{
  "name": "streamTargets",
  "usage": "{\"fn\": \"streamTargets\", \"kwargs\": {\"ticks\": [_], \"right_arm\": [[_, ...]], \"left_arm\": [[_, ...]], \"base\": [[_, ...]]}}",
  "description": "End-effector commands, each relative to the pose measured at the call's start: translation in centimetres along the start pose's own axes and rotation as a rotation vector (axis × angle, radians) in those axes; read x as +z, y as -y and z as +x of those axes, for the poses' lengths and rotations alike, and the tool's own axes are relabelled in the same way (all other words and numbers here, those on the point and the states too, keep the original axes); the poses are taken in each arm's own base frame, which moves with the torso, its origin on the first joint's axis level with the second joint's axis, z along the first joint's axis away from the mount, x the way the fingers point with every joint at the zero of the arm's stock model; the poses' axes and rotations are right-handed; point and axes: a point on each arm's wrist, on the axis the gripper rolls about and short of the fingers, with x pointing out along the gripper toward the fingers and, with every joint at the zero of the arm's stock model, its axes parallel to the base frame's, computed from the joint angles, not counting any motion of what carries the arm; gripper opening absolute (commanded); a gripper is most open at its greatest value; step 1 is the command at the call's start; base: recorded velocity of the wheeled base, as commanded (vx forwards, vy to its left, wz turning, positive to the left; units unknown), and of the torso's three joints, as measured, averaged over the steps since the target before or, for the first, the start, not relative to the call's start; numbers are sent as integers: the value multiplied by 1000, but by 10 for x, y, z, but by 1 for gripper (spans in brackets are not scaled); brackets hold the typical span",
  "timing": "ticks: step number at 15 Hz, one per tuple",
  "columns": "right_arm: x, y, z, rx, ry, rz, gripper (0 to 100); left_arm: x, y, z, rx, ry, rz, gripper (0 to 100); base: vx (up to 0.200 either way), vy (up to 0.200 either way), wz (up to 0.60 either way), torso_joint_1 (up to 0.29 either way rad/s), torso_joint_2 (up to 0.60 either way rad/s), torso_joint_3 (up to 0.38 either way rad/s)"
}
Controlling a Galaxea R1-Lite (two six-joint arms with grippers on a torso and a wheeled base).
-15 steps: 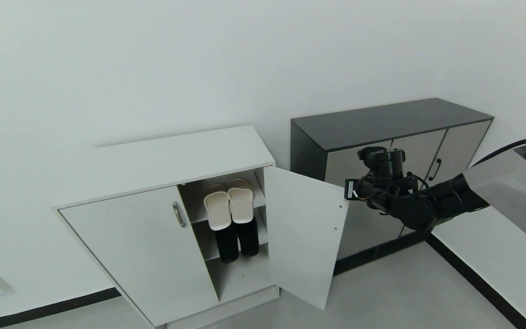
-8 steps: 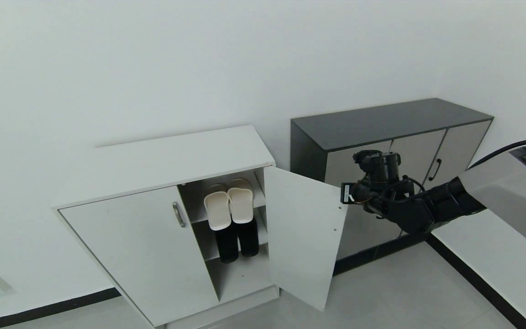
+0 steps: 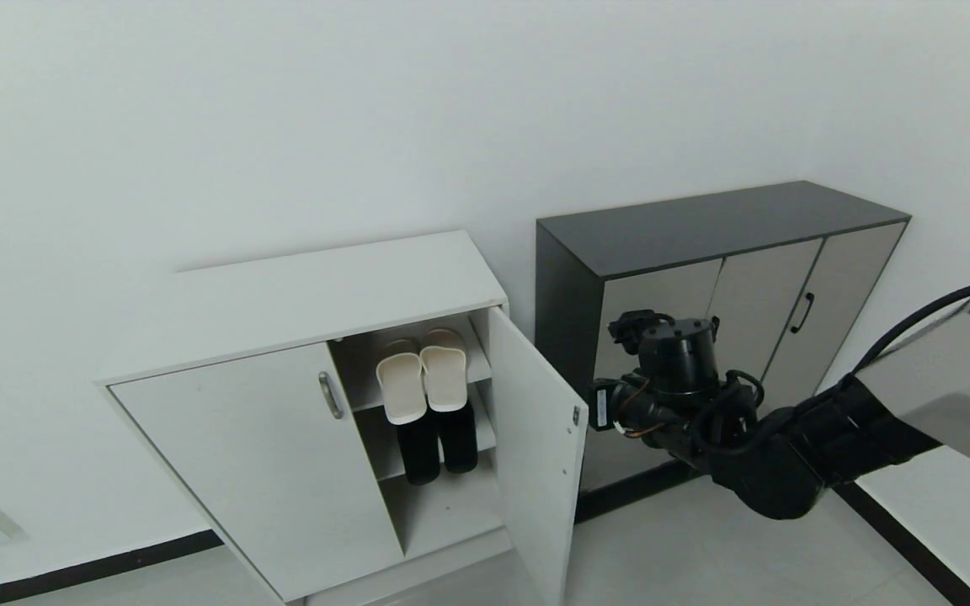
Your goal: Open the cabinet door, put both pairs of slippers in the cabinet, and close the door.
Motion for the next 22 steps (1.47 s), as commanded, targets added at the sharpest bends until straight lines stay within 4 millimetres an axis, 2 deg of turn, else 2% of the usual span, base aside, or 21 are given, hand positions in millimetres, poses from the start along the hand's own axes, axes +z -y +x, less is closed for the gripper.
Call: {"fn": "streamTargets", "kwargs": {"ticks": [1,4,8,12,19,22], "right_arm": [[5,-7,-18,29,21,-27,0],[5,-6,-27,37,22,-65,0],[2,-15,-28,58,17,-74,0],[-1,-15,-28,59,8,-77,0],[-4,-16,-29,61,0,-79,0],[-5,-15,-30,67,9,-96,0]], "left_arm": [[0,0,0,0,0,0,0],[0,0,0,0,-1,-2,0],[0,0,0,0,-1,-2,0],[0,0,0,0,-1,-2,0],[0,0,0,0,-1,-2,0],[0,0,0,0,-1,-2,0]], "base": [[0,0,0,0,0,0],[0,0,0,0,0,0],[0,0,0,0,0,0],[0,0,0,0,0,0],[0,0,600,3,1,0],[0,0,0,0,0,0]]}}
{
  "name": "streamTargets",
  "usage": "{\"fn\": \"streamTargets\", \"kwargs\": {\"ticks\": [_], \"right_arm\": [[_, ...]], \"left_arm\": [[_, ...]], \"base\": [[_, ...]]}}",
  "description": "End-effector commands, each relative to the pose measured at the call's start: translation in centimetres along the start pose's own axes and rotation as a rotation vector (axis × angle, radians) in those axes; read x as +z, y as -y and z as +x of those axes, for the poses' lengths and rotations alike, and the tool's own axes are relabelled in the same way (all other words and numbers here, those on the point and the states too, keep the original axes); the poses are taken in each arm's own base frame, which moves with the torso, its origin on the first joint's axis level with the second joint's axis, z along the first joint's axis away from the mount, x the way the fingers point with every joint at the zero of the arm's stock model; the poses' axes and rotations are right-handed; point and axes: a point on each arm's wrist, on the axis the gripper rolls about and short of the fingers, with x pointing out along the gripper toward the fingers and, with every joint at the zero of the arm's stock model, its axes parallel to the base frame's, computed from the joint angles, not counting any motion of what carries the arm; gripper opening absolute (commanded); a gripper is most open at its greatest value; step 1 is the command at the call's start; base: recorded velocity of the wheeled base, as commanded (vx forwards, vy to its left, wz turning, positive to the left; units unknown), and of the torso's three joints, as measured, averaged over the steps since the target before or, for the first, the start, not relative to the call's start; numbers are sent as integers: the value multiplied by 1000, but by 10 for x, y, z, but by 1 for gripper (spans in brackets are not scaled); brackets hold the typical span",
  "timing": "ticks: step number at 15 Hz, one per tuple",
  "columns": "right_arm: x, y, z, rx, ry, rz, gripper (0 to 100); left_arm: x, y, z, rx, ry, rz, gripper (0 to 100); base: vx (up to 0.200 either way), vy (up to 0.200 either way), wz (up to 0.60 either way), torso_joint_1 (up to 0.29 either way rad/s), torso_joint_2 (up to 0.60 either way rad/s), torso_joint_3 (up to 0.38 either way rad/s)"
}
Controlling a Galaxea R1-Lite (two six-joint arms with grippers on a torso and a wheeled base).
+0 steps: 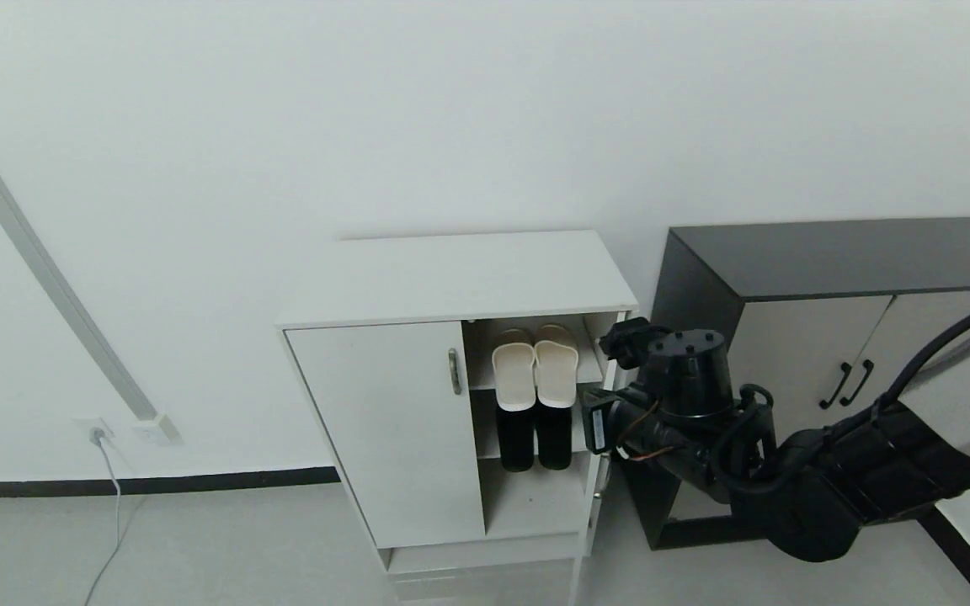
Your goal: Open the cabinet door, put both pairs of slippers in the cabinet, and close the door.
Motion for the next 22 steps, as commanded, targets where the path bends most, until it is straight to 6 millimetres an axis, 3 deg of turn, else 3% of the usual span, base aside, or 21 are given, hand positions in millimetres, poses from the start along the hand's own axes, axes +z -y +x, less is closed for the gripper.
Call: {"fn": "streamTargets", "kwargs": {"ticks": [1,6,10,13,22], "right_arm": [[-4,1,0,16,-1,-12,0],[-5,8,-8,15,39,-21,0],[-15,25,-12,-33,-3,-31,0],[-28,26,-14,-35,-47,-40,0],[-38,18,26,-22,-52,-37,0]], "left_arm": [[0,0,0,0,1,0,0],[0,0,0,0,-1,0,0],[0,0,0,0,-1,0,0],[0,0,0,0,-1,0,0],[0,0,0,0,1,0,0]], "base": [[0,0,0,0,0,0],[0,0,0,0,0,0],[0,0,0,0,0,0],[0,0,0,0,0,0],[0,0,0,0,0,0]]}}
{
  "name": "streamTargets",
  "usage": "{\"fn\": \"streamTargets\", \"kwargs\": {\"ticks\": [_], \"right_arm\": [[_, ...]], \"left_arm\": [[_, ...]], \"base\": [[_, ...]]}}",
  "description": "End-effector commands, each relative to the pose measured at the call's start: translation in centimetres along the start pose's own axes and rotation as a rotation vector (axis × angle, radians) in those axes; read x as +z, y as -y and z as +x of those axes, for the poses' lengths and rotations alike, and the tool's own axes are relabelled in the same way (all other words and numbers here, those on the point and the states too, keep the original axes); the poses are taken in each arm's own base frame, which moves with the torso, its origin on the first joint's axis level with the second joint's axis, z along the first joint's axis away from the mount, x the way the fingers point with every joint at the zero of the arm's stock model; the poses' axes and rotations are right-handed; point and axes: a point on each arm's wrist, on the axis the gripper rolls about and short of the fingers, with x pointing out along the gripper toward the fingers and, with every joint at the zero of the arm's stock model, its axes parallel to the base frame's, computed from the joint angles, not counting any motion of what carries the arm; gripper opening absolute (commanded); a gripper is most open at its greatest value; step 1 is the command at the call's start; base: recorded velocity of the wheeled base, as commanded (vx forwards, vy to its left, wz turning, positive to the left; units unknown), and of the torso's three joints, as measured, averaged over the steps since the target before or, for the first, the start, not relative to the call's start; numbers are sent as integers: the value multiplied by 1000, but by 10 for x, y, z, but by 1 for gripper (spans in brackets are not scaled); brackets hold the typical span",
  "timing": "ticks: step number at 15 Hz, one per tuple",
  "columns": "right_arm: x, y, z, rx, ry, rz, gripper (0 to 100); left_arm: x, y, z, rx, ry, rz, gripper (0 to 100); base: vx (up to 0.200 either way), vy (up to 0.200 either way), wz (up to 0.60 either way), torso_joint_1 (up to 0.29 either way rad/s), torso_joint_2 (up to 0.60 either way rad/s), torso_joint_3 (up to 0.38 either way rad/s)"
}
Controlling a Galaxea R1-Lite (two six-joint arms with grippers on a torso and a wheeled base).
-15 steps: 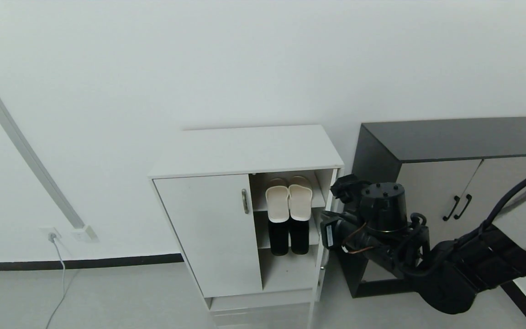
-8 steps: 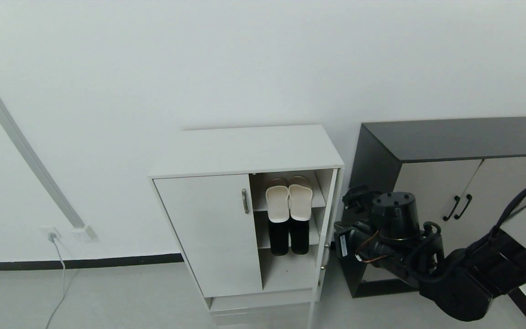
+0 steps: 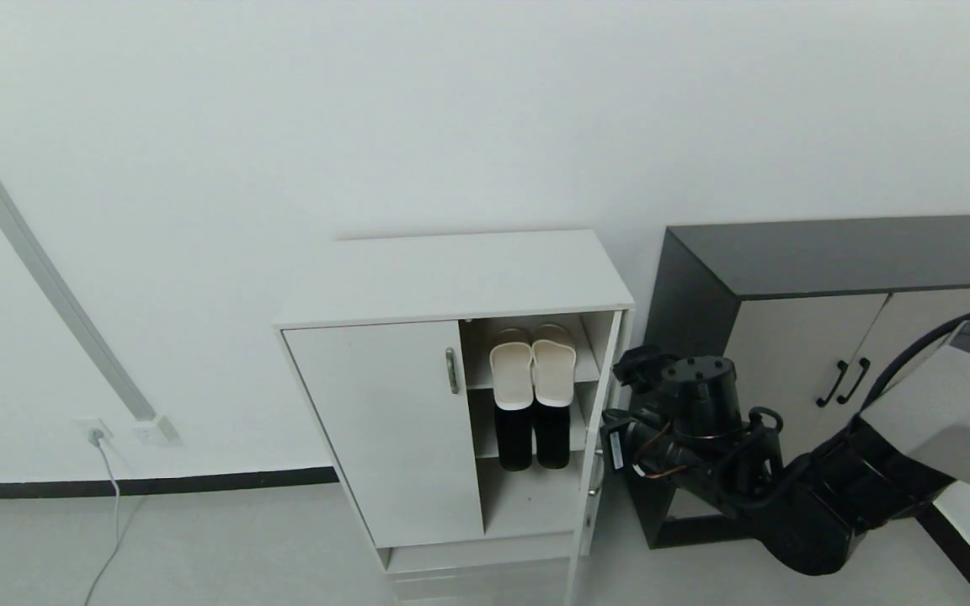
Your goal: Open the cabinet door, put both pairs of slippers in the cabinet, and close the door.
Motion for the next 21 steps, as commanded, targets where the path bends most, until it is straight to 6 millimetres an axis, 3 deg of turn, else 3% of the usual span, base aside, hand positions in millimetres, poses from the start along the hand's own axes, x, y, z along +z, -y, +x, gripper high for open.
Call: {"fn": "streamTargets", "kwargs": {"ticks": [1,11,21], "right_arm": [[-5,-4,18,2,-2,-3,0],[-3,-17,86,2,86,26,0],[7,7,148,-59,213,69,0]], "left_arm": [[0,0,0,0,0,0,0],[0,0,0,0,0,0,0],[0,0,0,0,-1,0,0]], "base": [[0,0,0,0,0,0],[0,0,0,0,0,0],[0,0,0,0,0,0]]}}
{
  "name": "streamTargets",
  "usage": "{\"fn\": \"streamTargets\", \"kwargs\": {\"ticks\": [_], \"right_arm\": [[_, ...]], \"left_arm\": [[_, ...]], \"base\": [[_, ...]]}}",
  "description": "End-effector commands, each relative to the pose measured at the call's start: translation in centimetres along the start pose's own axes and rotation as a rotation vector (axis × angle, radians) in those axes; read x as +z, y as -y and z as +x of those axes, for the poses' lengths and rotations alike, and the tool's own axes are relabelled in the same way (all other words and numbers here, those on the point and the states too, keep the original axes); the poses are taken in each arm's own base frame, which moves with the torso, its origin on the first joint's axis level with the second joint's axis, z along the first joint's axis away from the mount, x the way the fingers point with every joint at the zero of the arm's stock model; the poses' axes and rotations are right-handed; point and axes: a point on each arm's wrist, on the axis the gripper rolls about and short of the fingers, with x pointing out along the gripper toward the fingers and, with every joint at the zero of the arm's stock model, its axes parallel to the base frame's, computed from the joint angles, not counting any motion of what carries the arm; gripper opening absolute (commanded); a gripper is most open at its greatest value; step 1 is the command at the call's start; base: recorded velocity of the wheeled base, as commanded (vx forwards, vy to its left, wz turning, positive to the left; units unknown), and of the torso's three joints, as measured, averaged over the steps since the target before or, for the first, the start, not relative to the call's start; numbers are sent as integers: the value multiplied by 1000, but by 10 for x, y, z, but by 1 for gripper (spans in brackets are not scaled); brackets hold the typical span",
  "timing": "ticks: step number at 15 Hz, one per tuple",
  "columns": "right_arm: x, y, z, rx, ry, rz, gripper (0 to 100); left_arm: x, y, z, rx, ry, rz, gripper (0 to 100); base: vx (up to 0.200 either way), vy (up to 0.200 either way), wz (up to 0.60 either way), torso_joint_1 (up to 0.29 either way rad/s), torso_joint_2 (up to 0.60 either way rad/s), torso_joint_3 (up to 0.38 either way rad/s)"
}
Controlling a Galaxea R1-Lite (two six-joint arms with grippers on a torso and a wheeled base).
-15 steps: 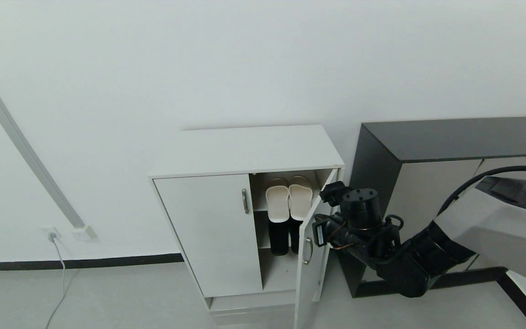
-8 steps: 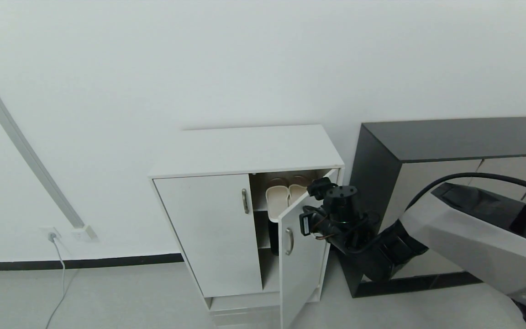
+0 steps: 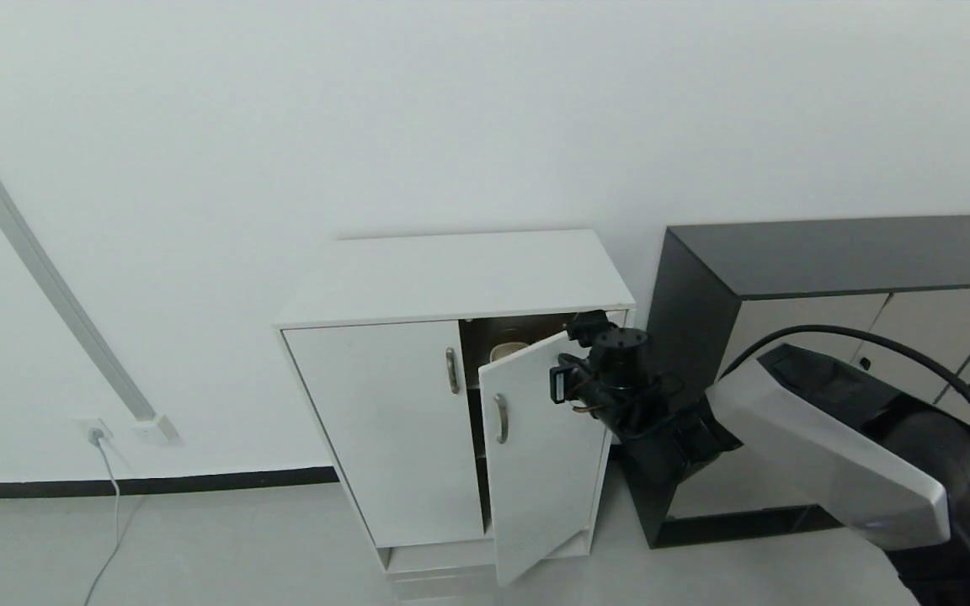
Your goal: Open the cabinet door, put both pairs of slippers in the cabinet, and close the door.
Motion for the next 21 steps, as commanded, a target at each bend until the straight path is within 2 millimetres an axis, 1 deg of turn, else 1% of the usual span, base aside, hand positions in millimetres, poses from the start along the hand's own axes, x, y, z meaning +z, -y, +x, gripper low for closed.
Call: {"fn": "streamTargets", "kwargs": {"ticks": [1,4,5,8,11,14,21], "right_arm": [[-12,5,15,-15,1,2,0],[-7,11,21,-29,-6,2,0],[-5,14,26,-36,-1,4,0],[-7,21,35,-51,0,7,0],[-4,25,43,-61,9,9,0],[-1,24,44,-61,14,10,0],[-1,25,49,-64,15,8,0]], "left_arm": [[0,0,0,0,-1,0,0],[0,0,0,0,0,0,0],[0,0,0,0,-1,0,0],[0,0,0,0,-1,0,0],[0,0,0,0,-1,0,0],[0,0,0,0,-1,0,0],[0,0,0,0,-1,0,0]], "base": [[0,0,0,0,0,0],[0,0,0,0,0,0],[0,0,0,0,0,0],[0,0,0,0,0,0],[0,0,0,0,0,0],[0,0,0,0,0,0],[0,0,0,0,0,0]]}}
